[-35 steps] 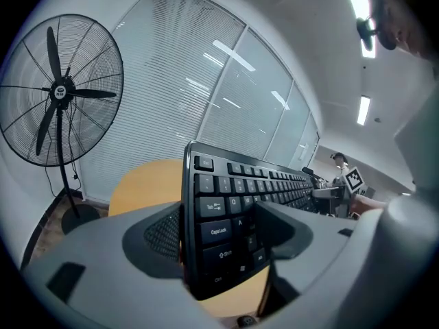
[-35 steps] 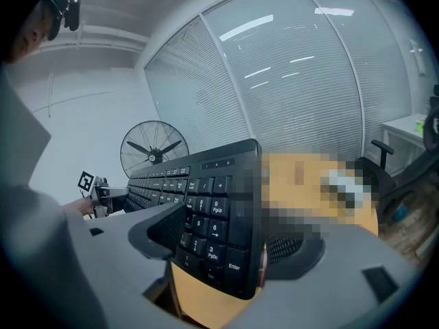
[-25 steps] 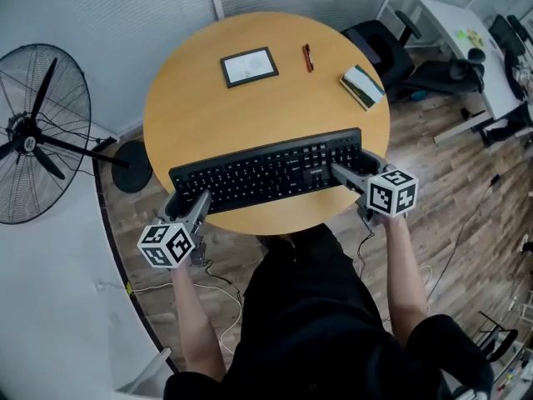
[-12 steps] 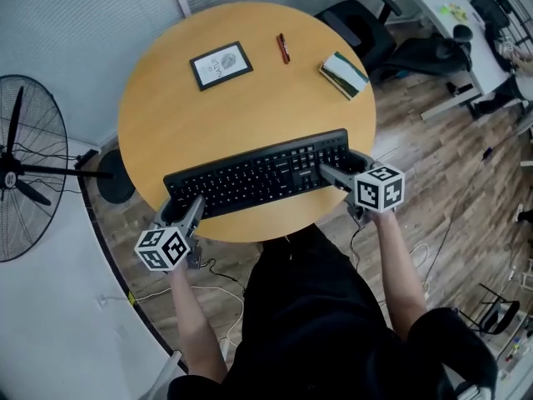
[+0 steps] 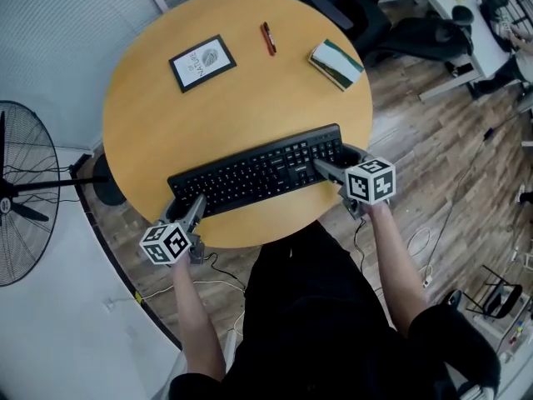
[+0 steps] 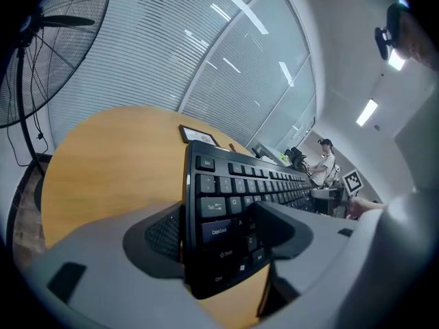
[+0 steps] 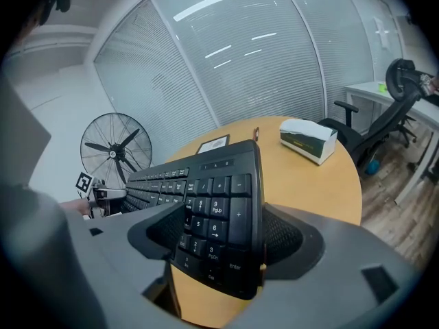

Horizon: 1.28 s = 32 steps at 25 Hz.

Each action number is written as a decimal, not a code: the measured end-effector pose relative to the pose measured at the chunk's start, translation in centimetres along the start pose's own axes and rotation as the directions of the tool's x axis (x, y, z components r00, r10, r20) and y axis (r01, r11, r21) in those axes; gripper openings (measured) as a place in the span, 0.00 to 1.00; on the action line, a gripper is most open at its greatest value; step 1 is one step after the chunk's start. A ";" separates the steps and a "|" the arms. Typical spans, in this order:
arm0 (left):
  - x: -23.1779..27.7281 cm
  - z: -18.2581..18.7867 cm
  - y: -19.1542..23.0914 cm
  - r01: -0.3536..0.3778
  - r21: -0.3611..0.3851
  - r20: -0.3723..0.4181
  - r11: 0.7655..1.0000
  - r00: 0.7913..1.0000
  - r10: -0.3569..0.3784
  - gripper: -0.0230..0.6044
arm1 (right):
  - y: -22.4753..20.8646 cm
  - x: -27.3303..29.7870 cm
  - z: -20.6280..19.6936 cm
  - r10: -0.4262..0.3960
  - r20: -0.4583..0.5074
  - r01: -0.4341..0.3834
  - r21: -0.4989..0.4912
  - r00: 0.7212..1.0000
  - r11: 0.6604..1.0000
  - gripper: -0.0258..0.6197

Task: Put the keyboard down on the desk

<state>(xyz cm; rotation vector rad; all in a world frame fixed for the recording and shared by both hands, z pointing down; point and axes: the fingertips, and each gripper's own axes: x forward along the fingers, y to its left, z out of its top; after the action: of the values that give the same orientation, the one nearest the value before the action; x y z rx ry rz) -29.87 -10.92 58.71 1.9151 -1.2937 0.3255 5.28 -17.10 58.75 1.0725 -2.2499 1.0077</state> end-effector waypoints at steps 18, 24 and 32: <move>6.3 -3.5 2.7 -0.067 -0.078 -0.094 0.995 0.994 0.060 0.52 | -6.1 6.7 -3.1 0.024 -0.127 -0.013 0.083 0.992 0.996 0.59; 7.3 -4.8 3.3 -0.084 -0.128 -0.111 0.988 0.991 0.070 0.52 | -7.4 8.0 -3.9 0.021 -0.157 -0.006 0.091 0.987 0.996 0.60; 8.1 -5.3 3.4 -0.093 -0.173 -0.106 0.981 0.992 0.075 0.52 | -8.5 8.6 -4.4 0.030 -0.160 -0.013 0.108 0.987 0.994 0.60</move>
<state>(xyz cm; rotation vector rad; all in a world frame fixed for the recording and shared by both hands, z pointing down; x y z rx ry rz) -28.05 -13.08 68.61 1.6777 -1.2952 0.3322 7.26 -21.41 70.72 0.9742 -2.1028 1.1909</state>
